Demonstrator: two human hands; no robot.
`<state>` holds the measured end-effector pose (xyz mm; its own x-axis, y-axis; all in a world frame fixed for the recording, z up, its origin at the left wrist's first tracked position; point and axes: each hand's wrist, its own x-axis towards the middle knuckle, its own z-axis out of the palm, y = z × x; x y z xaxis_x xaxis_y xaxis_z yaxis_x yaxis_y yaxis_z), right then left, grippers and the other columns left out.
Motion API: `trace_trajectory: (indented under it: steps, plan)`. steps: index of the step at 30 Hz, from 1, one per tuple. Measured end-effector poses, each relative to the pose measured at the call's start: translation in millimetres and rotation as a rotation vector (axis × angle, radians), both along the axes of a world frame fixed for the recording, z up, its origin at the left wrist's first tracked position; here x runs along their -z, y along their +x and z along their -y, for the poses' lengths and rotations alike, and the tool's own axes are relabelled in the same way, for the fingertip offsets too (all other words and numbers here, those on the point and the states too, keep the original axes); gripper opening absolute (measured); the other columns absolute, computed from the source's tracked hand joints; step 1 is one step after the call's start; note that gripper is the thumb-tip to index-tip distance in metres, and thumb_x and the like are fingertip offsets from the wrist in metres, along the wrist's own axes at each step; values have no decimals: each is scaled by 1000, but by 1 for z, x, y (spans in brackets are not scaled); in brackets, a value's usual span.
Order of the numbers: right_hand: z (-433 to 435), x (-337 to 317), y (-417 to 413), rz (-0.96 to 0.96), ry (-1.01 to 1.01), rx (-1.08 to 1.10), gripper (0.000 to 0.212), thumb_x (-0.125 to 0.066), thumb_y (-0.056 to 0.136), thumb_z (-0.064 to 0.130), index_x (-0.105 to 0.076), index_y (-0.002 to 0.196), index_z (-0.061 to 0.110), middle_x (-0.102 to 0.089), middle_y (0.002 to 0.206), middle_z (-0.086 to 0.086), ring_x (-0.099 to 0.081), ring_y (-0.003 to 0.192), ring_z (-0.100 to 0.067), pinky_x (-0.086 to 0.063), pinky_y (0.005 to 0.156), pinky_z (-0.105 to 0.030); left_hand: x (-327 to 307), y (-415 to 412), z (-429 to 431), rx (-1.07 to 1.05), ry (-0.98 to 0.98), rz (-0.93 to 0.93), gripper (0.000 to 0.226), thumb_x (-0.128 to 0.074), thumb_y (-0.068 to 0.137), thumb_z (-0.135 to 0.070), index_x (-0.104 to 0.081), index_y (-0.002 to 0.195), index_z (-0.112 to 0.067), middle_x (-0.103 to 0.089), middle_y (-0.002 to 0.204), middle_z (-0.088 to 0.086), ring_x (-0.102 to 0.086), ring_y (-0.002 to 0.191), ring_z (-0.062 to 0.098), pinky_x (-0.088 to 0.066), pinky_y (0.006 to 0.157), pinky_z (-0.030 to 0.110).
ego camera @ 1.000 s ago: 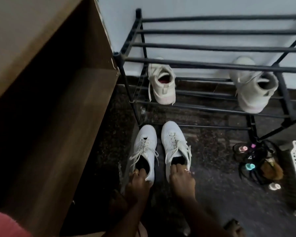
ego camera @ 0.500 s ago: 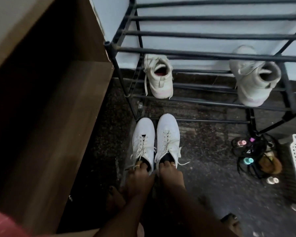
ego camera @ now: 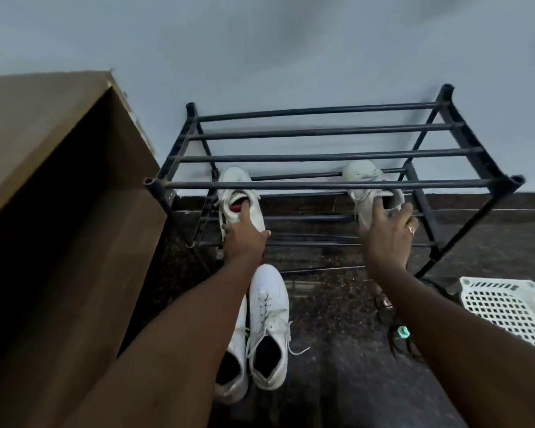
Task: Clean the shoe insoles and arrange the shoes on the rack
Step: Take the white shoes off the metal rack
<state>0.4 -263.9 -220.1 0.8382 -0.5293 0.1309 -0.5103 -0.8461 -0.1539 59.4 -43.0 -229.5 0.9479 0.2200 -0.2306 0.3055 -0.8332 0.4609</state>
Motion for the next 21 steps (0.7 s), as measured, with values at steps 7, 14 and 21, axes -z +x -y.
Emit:
trace_trajectory:
  steps: [7, 14, 21]
  plan:
    - [24, -1, 19, 22, 414, 78, 28, -62, 88, 18, -49, 109, 4, -46, 120, -28, -51, 105, -45, -42, 86, -43, 7, 16, 9, -116, -22, 105, 49, -66, 87, -18, -42, 129, -8, -57, 117, 24, -56, 108, 39, -48, 84, 44]
    - [9, 0, 8, 295, 530, 207, 13, -54, 82, -3, -47, 71, -3, -41, 65, -12, -48, 64, -28, -34, 57, -30, 11, -2, 9, -126, 10, 181, 37, -64, 88, -18, -48, 119, -5, -58, 108, 23, -59, 99, 36, -47, 73, 38]
    - [-19, -20, -66, 334, 492, 195, 15, -57, 83, 5, -56, 87, -10, -57, 91, -32, -56, 79, -43, -33, 63, -37, -21, -83, 28, -17, -68, 261, 43, -65, 87, -29, -50, 122, -8, -64, 93, 25, -62, 88, 40, -47, 71, 42]
